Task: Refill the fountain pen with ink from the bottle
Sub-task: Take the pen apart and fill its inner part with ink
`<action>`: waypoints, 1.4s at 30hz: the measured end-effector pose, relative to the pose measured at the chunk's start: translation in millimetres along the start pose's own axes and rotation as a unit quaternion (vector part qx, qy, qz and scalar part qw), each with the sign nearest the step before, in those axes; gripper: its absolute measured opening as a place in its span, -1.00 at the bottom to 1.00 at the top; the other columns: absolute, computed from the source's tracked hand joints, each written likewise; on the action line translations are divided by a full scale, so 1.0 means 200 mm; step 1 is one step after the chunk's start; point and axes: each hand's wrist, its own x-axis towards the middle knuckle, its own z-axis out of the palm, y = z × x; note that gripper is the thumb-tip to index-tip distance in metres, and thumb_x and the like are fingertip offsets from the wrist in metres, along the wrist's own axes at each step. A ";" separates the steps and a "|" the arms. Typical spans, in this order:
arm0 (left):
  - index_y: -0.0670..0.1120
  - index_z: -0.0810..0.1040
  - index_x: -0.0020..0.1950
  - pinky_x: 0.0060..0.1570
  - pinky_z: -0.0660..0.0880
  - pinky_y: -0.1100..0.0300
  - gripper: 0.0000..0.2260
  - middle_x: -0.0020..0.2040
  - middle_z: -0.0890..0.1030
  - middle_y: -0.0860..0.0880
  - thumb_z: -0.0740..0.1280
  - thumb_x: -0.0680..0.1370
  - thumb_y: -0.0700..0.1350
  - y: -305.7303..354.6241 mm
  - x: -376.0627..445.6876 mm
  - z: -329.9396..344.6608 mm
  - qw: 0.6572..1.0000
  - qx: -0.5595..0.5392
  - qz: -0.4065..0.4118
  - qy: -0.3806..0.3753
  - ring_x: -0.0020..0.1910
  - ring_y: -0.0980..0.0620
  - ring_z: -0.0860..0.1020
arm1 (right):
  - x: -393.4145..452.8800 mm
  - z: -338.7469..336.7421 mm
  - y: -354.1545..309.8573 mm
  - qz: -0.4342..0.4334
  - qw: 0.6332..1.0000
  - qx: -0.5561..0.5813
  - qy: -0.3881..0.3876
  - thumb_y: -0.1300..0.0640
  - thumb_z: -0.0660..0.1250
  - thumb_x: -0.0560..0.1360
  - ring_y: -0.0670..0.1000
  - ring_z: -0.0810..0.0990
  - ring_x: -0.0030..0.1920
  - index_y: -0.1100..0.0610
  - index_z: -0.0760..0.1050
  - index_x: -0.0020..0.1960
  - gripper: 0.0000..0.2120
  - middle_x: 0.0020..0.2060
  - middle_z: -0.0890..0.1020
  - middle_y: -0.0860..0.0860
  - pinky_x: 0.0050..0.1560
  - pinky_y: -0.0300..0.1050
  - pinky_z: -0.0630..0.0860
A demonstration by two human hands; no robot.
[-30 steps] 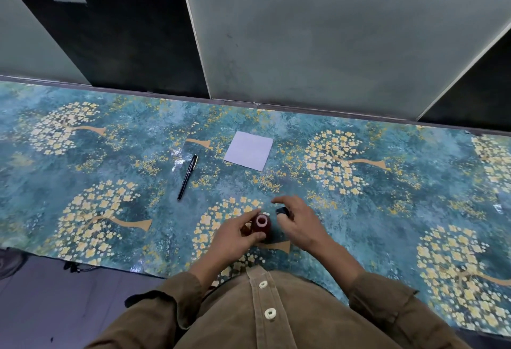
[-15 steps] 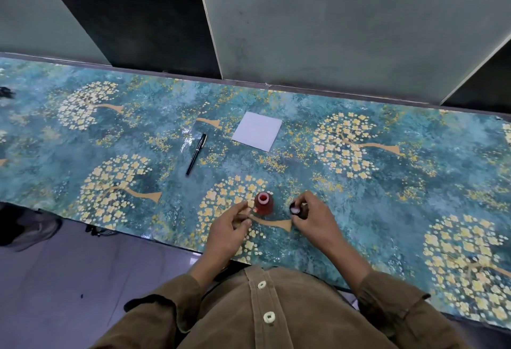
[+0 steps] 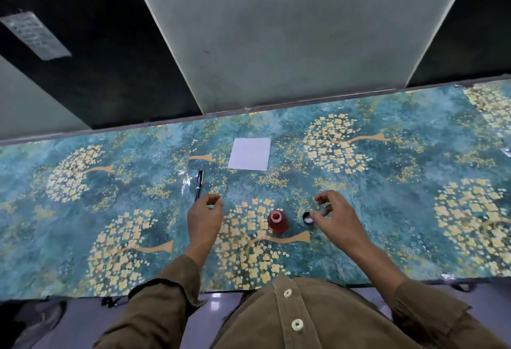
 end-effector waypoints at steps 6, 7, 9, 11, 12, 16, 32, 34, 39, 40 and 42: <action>-0.11 0.62 0.07 -0.05 0.56 0.00 -0.73 0.01 0.65 -0.13 0.41 0.50 0.04 -0.06 0.32 -0.07 0.995 0.097 0.000 0.033 -0.03 -0.19 0.61 | -0.11 0.06 -0.15 0.005 0.999 0.004 0.045 0.10 0.42 0.52 -0.09 0.58 -0.09 0.03 0.51 0.06 -0.85 -0.01 0.53 -0.09 -0.16 -0.33 0.41; -0.12 0.61 0.07 -0.05 0.58 -0.03 -0.70 -0.01 0.64 -0.14 0.42 0.48 0.06 -0.06 0.35 -0.08 0.994 0.109 -0.002 0.026 -0.04 -0.21 0.62 | -0.13 0.06 -0.16 0.008 0.999 0.008 0.050 0.11 0.42 0.52 -0.12 0.57 -0.10 0.03 0.52 0.05 -0.87 -0.02 0.54 -0.09 -0.17 -0.39 0.38; -0.14 0.61 0.06 -0.07 0.59 -0.03 -0.69 -0.03 0.65 -0.15 0.44 0.47 0.06 -0.08 0.40 -0.07 0.993 0.117 -0.005 0.009 -0.06 -0.23 0.62 | -0.16 0.08 -0.20 0.017 0.998 0.011 0.062 0.12 0.42 0.53 -0.17 0.57 -0.11 0.03 0.53 0.03 -0.89 -0.02 0.55 -0.08 -0.19 -0.41 0.38; -0.15 0.61 0.05 -0.08 0.59 -0.02 -0.72 -0.04 0.66 -0.16 0.46 0.47 0.03 -0.09 0.43 -0.06 0.993 0.122 -0.004 -0.003 -0.07 -0.22 0.63 | -0.20 0.10 -0.23 0.027 0.997 0.022 0.072 0.12 0.42 0.53 -0.19 0.56 -0.12 0.01 0.54 0.01 -0.91 -0.02 0.57 -0.07 -0.21 -0.40 0.40; -0.14 0.61 0.04 -0.08 0.59 -0.01 -0.73 -0.04 0.67 -0.16 0.46 0.48 0.01 -0.08 0.43 -0.06 0.992 0.123 -0.006 -0.008 -0.06 -0.22 0.63 | -0.21 0.11 -0.23 0.034 0.996 0.032 0.078 0.11 0.42 0.53 -0.20 0.56 -0.12 0.00 0.55 0.00 -0.92 -0.02 0.57 -0.07 -0.21 -0.40 0.41; -0.14 0.61 0.05 -0.16 0.46 0.09 -0.80 -0.02 0.68 -0.17 0.42 0.53 -0.04 -0.09 0.43 -0.06 0.993 0.110 -0.019 -0.025 -0.06 -0.20 0.61 | -0.29 0.15 -0.29 0.060 0.990 0.083 0.096 0.07 0.42 0.53 -0.18 0.57 -0.11 -0.05 0.57 -0.04 -0.95 -0.04 0.61 -0.06 -0.17 -0.30 0.44; -0.01 0.64 -0.06 -0.20 0.62 -0.10 -0.93 -0.23 0.66 -0.07 0.49 0.49 -0.13 0.13 -0.25 -0.30 0.937 -0.137 0.132 -0.294 -0.27 -0.10 0.63 | -0.34 0.38 -0.68 0.059 0.968 0.245 0.015 0.09 0.40 0.55 -0.03 0.66 -0.20 0.10 0.58 0.15 -0.81 -0.13 0.65 0.06 -0.33 -0.32 0.51; -0.01 0.63 -0.07 -0.23 0.60 -0.11 -0.93 -0.22 0.67 -0.08 0.48 0.50 -0.15 0.12 -0.30 -0.34 0.928 -0.143 0.148 -0.309 -0.25 -0.15 0.63 | -0.34 0.40 -0.71 0.046 0.969 0.241 0.020 0.11 0.40 0.55 -0.09 0.63 -0.26 0.08 0.61 0.03 -0.92 -0.23 0.66 -0.01 -0.33 -0.26 0.51; -0.10 0.58 -0.02 -0.28 0.55 0.12 -0.97 -0.25 0.63 -0.07 0.40 0.57 -0.20 0.06 -0.34 -0.45 0.909 -0.195 0.133 -0.343 -0.33 0.06 0.59 | -0.34 0.44 -0.76 0.043 0.964 0.262 -0.013 0.17 0.42 0.54 -0.10 0.63 -0.28 0.20 0.66 -0.01 -0.89 -0.25 0.69 0.02 -0.33 -0.16 0.54; -0.13 0.57 -0.01 -0.34 0.51 0.19 -0.99 -0.27 0.60 -0.06 0.36 0.59 -0.20 0.04 -0.35 -0.47 0.906 -0.202 0.127 -0.350 -0.38 0.06 0.57 | -0.34 0.45 -0.77 0.041 0.963 0.265 -0.019 0.18 0.42 0.54 -0.09 0.63 -0.27 0.21 0.67 -0.02 -0.89 -0.26 0.70 0.02 -0.34 -0.14 0.54; -0.16 0.55 -0.01 -0.44 0.41 0.24 -0.91 -0.37 0.52 0.02 0.29 0.64 -0.17 -0.01 -0.36 -0.49 0.899 -0.221 0.114 -0.359 -0.46 0.06 0.46 | -0.34 0.48 -0.80 0.035 0.963 0.264 -0.032 0.19 0.42 0.54 -0.07 0.64 -0.27 0.22 0.67 -0.02 -0.90 -0.26 0.70 0.03 -0.33 -0.13 0.54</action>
